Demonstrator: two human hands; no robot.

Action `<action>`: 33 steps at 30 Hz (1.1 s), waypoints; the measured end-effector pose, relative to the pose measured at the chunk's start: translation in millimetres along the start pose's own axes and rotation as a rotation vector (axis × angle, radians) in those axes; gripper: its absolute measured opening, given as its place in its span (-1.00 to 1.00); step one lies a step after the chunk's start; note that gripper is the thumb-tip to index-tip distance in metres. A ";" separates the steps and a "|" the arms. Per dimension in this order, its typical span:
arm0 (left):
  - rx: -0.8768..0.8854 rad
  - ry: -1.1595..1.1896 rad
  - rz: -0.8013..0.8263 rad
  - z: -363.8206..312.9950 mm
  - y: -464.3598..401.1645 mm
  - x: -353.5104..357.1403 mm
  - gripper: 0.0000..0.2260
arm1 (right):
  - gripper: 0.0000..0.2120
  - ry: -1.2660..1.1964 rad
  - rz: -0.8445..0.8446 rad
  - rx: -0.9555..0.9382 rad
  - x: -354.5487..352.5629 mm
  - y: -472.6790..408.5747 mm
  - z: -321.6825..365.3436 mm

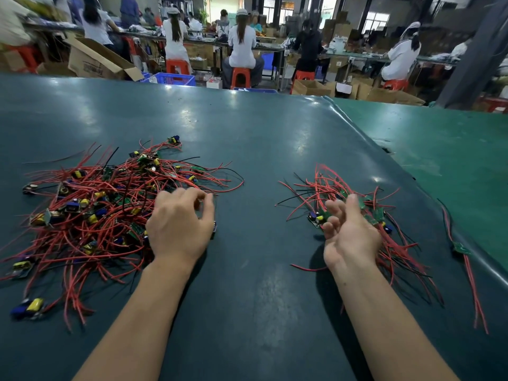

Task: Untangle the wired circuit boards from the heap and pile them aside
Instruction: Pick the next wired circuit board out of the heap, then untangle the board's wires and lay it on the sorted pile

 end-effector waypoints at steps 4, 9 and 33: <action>-0.030 -0.230 0.187 14.0 3.4 16.4 -0.71 | -0.75 0.049 0.073 0.046 6.8 5.5 -5.5; -0.001 -0.322 0.306 13.8 5.3 21.8 -0.67 | -0.74 0.117 0.212 -0.078 18.1 13.9 -0.9; 0.619 0.492 0.063 -87.0 37.0 -8.1 -0.87 | -0.88 0.351 0.612 0.003 39.9 36.5 -30.9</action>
Point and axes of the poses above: each hand's wrist, its own y-axis away from the middle knuckle, its own x-axis out of the palm, z = x × y, the point moved 7 cm from there along -y, towards the middle knuckle, and after that the axes turned 10 degrees about -z, right-handed, at the moved point
